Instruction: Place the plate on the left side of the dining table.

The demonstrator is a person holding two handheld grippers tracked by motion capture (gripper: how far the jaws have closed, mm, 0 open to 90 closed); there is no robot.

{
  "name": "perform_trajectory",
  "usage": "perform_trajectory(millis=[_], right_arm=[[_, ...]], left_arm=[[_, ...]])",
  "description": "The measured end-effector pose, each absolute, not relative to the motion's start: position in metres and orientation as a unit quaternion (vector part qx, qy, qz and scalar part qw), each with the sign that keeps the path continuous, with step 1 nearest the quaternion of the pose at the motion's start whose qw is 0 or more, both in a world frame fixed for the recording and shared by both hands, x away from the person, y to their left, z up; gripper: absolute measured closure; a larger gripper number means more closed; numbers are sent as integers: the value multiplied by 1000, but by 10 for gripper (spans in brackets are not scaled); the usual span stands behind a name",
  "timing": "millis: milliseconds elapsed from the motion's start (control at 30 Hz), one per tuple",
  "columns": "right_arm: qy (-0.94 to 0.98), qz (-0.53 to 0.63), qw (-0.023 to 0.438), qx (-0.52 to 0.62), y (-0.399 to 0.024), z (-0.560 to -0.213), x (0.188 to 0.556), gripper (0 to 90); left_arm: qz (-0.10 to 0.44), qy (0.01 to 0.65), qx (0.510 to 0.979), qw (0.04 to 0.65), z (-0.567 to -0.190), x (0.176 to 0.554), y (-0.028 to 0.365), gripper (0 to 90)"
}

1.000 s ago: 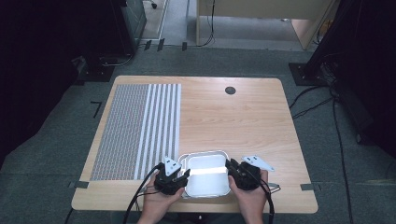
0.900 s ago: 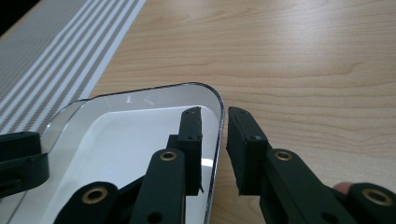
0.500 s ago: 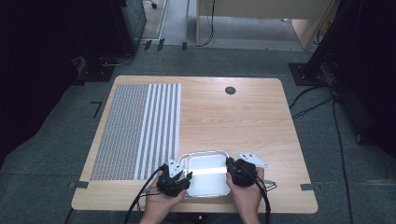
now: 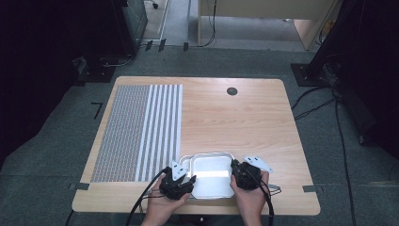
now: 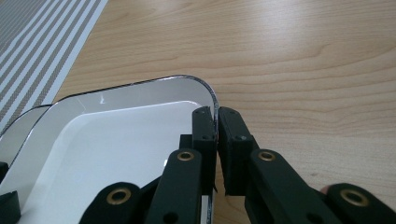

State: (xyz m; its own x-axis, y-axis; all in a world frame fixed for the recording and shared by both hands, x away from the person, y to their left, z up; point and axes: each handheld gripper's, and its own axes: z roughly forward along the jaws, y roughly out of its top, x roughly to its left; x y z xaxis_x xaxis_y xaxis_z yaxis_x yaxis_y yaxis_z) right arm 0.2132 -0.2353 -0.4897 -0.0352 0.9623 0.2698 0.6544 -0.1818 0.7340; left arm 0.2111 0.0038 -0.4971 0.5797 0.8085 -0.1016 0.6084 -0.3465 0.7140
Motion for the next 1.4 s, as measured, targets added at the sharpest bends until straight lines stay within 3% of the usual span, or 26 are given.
perform_trajectory(millis=[300, 500, 1400], right_arm=[[603, 392, 186, 669, -237, -493, 213, 873], [587, 401, 173, 682, -238, -494, 211, 888], [560, 420, 105, 706, -242, -477, 225, 900]], left_arm=[[137, 433, 813, 365, -497, 208, 1, 582], [155, 435, 810, 362, -497, 206, -4, 677], [171, 443, 797, 373, -469, 220, 6, 747]])
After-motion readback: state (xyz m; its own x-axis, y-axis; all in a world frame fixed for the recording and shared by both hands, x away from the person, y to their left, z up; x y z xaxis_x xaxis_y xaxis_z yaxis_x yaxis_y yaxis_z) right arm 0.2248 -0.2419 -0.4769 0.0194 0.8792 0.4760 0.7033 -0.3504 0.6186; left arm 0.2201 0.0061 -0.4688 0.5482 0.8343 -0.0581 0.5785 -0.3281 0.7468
